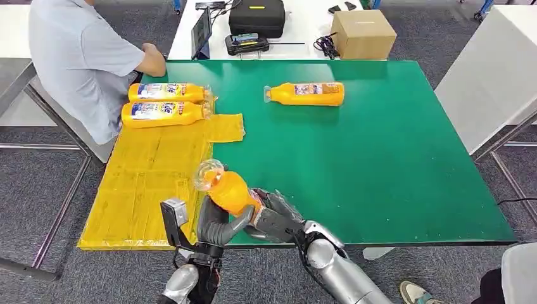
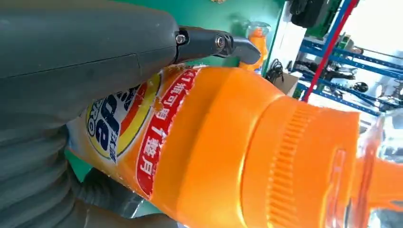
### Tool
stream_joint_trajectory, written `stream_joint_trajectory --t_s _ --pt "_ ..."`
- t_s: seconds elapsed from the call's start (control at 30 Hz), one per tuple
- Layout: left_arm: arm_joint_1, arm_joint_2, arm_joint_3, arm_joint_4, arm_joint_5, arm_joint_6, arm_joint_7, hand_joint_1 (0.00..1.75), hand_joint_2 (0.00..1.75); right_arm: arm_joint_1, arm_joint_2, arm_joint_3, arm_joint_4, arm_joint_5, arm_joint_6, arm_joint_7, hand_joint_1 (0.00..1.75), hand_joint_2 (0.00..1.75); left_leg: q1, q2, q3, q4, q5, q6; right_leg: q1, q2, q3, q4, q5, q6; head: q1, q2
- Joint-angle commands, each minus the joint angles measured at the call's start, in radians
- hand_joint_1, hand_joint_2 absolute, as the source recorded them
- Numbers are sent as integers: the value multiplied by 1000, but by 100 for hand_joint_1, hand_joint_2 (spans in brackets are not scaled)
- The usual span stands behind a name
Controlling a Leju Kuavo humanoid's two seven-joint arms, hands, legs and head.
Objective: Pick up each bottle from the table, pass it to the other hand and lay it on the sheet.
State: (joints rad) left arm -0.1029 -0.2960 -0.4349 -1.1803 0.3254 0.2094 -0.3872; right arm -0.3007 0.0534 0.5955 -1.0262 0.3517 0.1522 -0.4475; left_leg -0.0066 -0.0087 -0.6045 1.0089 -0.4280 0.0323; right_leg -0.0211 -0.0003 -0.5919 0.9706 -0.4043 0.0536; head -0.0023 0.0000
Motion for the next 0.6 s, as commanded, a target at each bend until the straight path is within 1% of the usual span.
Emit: stream_joint_trajectory --t_s 0.03,0.07,0.13,0.2,0.27,0.3,0.37,0.4,0.47,0.5,0.53,0.57,0.6 --pt "-53 23 -58 68 -14 -16 -18 175 175 -45 -9 73 31 -38 21 -12 175 175 1 1 2 0 -1 -1 1 0 2 0 -1 -2 0 0" --pt "-53 23 -58 68 -14 -16 -18 175 175 -45 -9 73 31 -38 21 -12 175 175 1 1 3 0 -1 -2 2 0 3 0 -1 -3 0 0" --pt "-53 23 -58 68 -14 -16 -18 175 175 -45 -9 73 31 -38 21 -12 175 175 1 1 2 0 -1 -1 1 0 1 0 0 -2 0 0" --pt "-53 24 -63 64 -24 -14 -28 175 175 -46 -8 62 30 -70 47 -20 175 175 2 2 4 0 -2 -3 2 1 4 0 -1 -3 0 0" --pt "-53 25 -69 60 -38 -9 -39 175 175 -47 -10 59 25 -76 48 -22 175 175 1 1 1 0 -1 -1 1 0 1 0 0 -2 0 0" --pt "-52 25 -71 56 -48 -1 -48 175 175 -50 -11 58 25 -76 46 -21 175 175 2 2 4 1 -2 -2 2 1 4 0 -1 -3 0 0" --pt "-48 25 -70 51 -53 4 -52 175 175 -57 -6 62 24 -73 44 -19 175 175 1 1 1 0 0 -1 1 0 1 0 0 -1 0 0" --pt "-47 26 -70 49 -58 8 -57 175 175 -63 0 68 27 -73 47 -16 175 175 2 2 3 1 -2 -2 2 1 3 1 -2 -3 0 0" --pt "-46 26 -70 48 -60 11 -59 175 175 -66 5 71 28 -72 47 -14 175 175 1 2 2 0 -1 -2 1 1 2 0 -1 -2 0 0" --pt "-46 25 -70 46 -67 19 -66 175 175 -71 8 75 34 -72 46 -10 148 175 2 3 4 1 -2 -2 2 2 3 0 -1 -3 0 0" --pt "-46 25 -69 43 -70 23 -70 175 175 -77 11 78 40 -72 47 -3 42 175 1 3 3 0 -2 -2 1 2 2 0 -1 -2 0 0" --pt "-44 25 -67 36 -75 28 -75 175 175 -81 15 80 47 -74 42 0 0 175 1 2 1 0 -1 -2 1 2 1 0 0 -2 0 0" --pt "-43 26 -66 33 -80 34 -79 175 175 -83 16 80 51 -77 41 3 0 175 1 2 1 0 -1 -1 1 2 1 0 0 -2 0 0"
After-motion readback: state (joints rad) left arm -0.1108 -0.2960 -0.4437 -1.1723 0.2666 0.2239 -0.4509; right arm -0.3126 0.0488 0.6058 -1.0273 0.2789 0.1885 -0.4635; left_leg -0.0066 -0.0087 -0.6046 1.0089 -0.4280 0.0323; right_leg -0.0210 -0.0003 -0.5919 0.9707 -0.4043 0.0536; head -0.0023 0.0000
